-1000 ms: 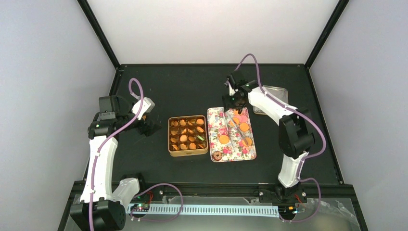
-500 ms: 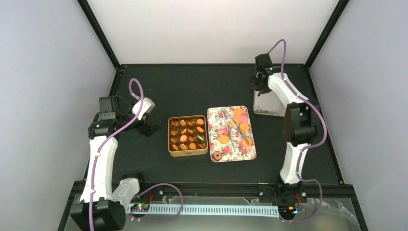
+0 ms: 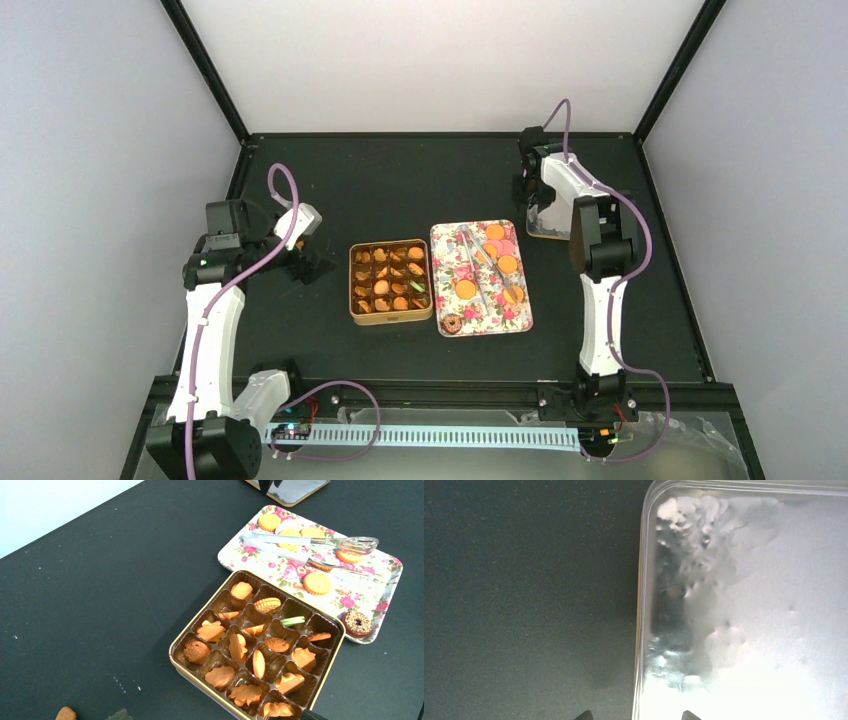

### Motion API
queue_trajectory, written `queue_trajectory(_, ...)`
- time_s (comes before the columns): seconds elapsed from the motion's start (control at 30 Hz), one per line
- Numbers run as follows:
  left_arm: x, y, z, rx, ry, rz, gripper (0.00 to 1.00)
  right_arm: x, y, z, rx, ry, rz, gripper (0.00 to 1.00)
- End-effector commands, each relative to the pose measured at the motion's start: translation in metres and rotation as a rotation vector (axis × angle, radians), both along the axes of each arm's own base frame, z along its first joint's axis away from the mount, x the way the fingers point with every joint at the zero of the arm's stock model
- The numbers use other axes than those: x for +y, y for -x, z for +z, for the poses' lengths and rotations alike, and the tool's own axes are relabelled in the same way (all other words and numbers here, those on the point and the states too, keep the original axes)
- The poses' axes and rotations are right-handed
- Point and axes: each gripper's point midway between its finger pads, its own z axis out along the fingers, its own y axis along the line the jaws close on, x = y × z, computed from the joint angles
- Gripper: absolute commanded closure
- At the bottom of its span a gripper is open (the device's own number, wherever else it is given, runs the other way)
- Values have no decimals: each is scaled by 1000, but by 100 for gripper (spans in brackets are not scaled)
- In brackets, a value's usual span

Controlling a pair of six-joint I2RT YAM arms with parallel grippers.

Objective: Pack the cookies
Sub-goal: Pick up the box lid from the center of the board.

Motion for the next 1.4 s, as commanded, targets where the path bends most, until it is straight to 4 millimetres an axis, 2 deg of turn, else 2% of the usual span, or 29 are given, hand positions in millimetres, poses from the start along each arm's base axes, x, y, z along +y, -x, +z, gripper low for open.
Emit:
queue_trajectory(0.0, 4, -2, 4, -23, -5, 13, 10, -6, 2, -6, 22, 25, -20, 56)
queue_trajectory(0.1, 3, -2, 6, -30, -4, 13, 10, -5, 12, -22, 55, 18, -31, 62)
queue_trajectory(0.33, 1, 1, 10, -40, 6, 7, 10, 1, 25, -26, 86, 31, -27, 74)
queue_trajectory(0.4, 1, 1, 12, -45, 11, 7, 10, 5, 27, -26, 93, 44, -16, 83)
queue_trajectory(0.47, 0, 2, 14, -49, 16, 7, 10, 10, 30, -24, 91, 54, -7, 97)
queue_trajectory(0.53, -1, 3, 16, -54, 20, 5, 10, 13, 30, -17, 74, 57, -6, 99)
queue_trajectory(0.63, -2, 5, 19, -61, 25, 1, 10, 13, 26, 5, 17, 51, -19, 99)
queue_trajectory(0.83, -6, 9, 17, -70, 39, -29, 9, 25, 17, 76, -154, -37, 20, 99)
queue_trajectory(0.93, -12, 11, 20, -92, 60, -66, 9, 32, 24, 108, -221, -93, 64, 99)
queue_trajectory(1.07, -20, 13, 24, -126, 95, -131, 9, 47, 46, 134, -266, -169, 145, 99)
queue_trajectory(1.2, -25, 8, 21, -123, 111, -174, 10, 71, 77, 147, -282, -198, 260, 99)
queue_trajectory(1.37, -37, 2, 16, -125, 101, -241, 14, 103, 110, 173, -323, -231, 387, 99)
